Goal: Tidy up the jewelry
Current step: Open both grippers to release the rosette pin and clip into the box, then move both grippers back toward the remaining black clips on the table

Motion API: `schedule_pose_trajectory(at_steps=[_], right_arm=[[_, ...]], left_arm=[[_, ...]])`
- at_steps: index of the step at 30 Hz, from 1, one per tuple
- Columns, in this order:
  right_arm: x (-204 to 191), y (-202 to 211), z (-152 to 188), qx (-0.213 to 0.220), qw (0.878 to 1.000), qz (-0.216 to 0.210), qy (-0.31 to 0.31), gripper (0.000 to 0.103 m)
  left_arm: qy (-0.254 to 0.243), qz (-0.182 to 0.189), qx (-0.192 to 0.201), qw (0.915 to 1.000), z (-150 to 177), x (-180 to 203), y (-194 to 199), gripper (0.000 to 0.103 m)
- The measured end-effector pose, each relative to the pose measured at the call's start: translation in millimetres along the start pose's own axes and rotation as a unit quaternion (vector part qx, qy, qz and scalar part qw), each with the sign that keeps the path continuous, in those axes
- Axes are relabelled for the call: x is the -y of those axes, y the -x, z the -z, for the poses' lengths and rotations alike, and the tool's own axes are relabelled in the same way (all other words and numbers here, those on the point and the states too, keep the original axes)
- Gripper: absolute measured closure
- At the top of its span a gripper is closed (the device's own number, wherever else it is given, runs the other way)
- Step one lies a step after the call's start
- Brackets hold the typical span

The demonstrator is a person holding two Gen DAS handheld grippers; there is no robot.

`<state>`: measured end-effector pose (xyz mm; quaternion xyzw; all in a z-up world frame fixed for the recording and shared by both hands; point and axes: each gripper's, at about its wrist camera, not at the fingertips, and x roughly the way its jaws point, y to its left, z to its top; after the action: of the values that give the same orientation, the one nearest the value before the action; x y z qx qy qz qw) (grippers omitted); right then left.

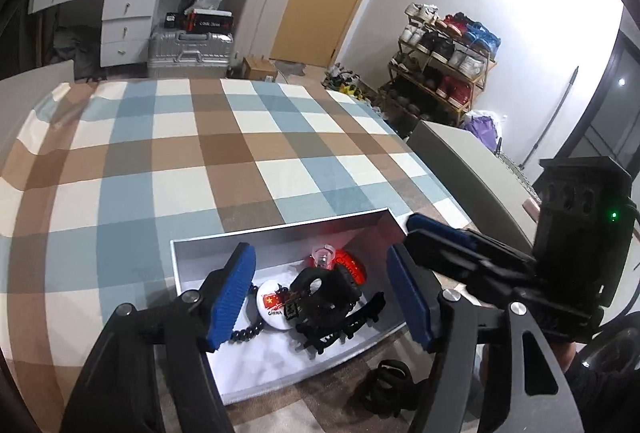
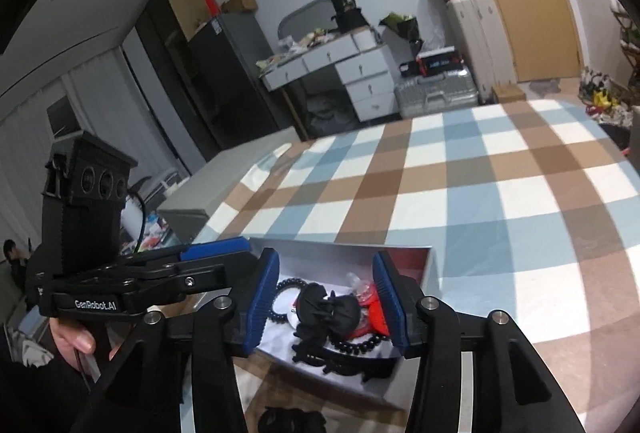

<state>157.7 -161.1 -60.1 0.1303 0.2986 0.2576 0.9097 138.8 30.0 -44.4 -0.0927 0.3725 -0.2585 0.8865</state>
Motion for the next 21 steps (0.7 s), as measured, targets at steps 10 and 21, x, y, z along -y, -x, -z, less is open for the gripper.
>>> schedule_pose_trajectory(at_steps=[10, 21], right_arm=[[-11.8, 32.2, 11.7, 0.024, 0.999, 0.023, 0.023, 0.033], [-31.4, 56.9, 33.6, 0.026, 0.999, 0.029, 0.038, 0.014]], left_arm=[[0.012, -0.050, 0.018, 0.9985, 14.5, 1.0, 17.7, 0.036], [0.009, -0.113, 0.042, 0.9927, 35.4, 11.3, 47.9, 0.033]])
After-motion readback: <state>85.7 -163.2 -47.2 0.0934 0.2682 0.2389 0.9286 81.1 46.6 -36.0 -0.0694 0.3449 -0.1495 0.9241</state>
